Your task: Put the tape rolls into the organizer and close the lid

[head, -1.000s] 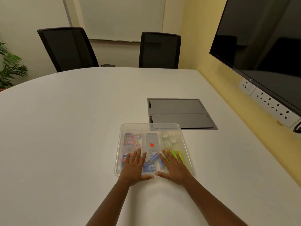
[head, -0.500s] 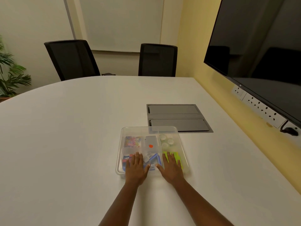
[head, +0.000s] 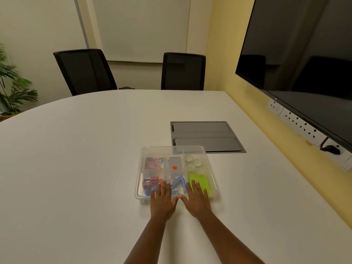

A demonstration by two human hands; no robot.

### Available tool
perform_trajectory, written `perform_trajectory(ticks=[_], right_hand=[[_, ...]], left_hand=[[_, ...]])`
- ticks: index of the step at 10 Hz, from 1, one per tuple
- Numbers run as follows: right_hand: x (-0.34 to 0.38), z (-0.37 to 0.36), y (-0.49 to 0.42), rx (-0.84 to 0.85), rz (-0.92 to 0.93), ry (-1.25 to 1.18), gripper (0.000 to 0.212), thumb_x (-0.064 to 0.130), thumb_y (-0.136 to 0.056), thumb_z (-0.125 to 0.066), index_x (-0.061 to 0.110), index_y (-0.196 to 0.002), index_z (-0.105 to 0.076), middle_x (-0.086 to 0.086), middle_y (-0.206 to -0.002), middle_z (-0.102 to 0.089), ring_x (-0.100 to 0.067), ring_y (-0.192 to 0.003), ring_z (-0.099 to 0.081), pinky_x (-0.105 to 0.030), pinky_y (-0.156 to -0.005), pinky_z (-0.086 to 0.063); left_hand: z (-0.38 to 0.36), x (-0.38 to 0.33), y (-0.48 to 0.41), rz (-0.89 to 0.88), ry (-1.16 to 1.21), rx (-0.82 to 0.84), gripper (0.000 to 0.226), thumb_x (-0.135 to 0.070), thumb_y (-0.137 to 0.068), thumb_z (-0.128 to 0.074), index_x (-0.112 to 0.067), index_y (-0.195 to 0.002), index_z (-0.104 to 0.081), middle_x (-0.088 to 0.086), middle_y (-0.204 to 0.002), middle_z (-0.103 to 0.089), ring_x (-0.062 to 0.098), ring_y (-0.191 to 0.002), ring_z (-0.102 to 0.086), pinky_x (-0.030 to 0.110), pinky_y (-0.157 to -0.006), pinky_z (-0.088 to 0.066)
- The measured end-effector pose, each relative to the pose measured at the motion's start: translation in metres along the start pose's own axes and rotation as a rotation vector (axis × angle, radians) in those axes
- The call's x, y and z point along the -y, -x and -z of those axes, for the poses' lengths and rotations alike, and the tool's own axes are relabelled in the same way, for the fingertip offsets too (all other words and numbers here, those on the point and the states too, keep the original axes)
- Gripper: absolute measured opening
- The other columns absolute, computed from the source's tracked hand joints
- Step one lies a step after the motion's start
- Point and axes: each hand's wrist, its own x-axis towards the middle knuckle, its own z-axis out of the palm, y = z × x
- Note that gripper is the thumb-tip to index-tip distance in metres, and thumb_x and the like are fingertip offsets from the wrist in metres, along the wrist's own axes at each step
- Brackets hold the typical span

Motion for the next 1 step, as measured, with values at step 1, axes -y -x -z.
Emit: perform_trajectory(ticks=[1], right_hand=[[-0.0015,0.0084,0.0016,0.040,-0.020,0.002,0.096,0.071,-0.070,0.014,0.019,-0.148,-0.006,-0.009,-0.160,-0.005,-0.024,-0.148,-0.005,-0.046,-0.120,-0.009]], left_hand=[[0.0080,-0.0007,-0.0025,0.011,-0.006,-0.021,0.066,-0.053,-0.093,-0.007,-0.014,-0.144,0.008,0.008,-0.158,0.010,0.024,-0.145,0.009,0.044,-0.118,0.005]])
